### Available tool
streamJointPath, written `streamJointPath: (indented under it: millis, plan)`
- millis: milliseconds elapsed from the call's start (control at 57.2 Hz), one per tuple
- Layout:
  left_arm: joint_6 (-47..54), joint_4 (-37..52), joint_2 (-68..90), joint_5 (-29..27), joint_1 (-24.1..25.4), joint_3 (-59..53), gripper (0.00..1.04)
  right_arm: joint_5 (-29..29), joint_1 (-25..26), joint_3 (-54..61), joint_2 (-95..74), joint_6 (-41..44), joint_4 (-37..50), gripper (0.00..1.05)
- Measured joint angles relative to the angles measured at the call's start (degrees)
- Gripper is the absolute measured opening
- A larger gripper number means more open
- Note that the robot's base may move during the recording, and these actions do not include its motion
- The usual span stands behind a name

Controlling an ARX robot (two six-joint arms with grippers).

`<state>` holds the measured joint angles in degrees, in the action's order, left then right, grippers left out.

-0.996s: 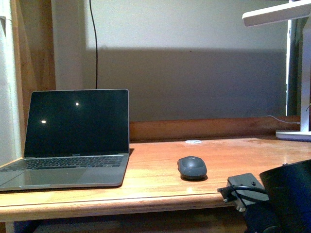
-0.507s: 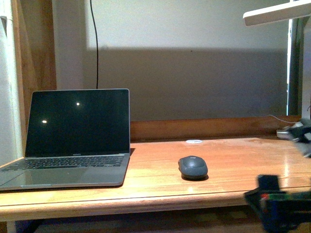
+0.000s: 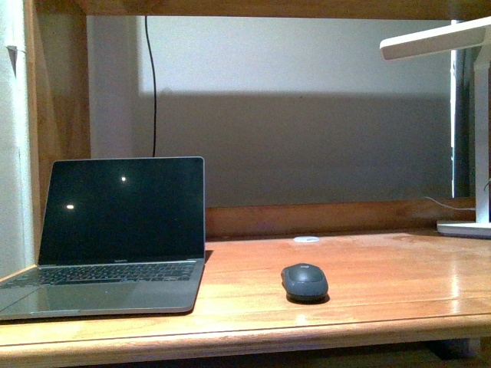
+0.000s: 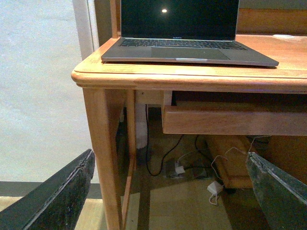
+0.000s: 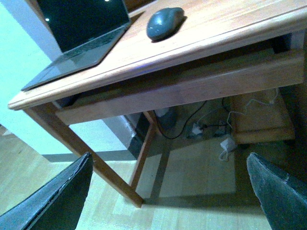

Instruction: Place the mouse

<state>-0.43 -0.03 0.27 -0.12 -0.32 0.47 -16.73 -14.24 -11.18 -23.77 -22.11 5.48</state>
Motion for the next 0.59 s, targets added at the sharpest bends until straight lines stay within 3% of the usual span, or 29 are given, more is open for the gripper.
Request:
streamJointPath:
  millis: [70,122,210,314,594]
  plan:
    - [0.0,0.0,0.0,0.02,0.0,0.0,0.97,4.61,-3.34,0.52,5.31,1.16,-1.88,0.95]
    - [0.0,0.0,0.0,0.11,-0.02,0.0,0.97,21.53,-9.05,1.53,9.66,7.34,-1.99,0.86]
    - [0.0,0.0,0.0,0.0,0.07,0.0,0.97,35.26,-9.4,3.23,13.03,14.82,-3.02,0.72]
    - [0.0,0.0,0.0,0.09,0.07,0.0,0.97,36.0,-5.77,4.61,15.26,18.47,-3.89,0.56]
    - [0.0,0.0,0.0,0.11,0.07,0.0,0.97,26.56,3.87,7.06,19.23,21.53,-5.01,0.06]
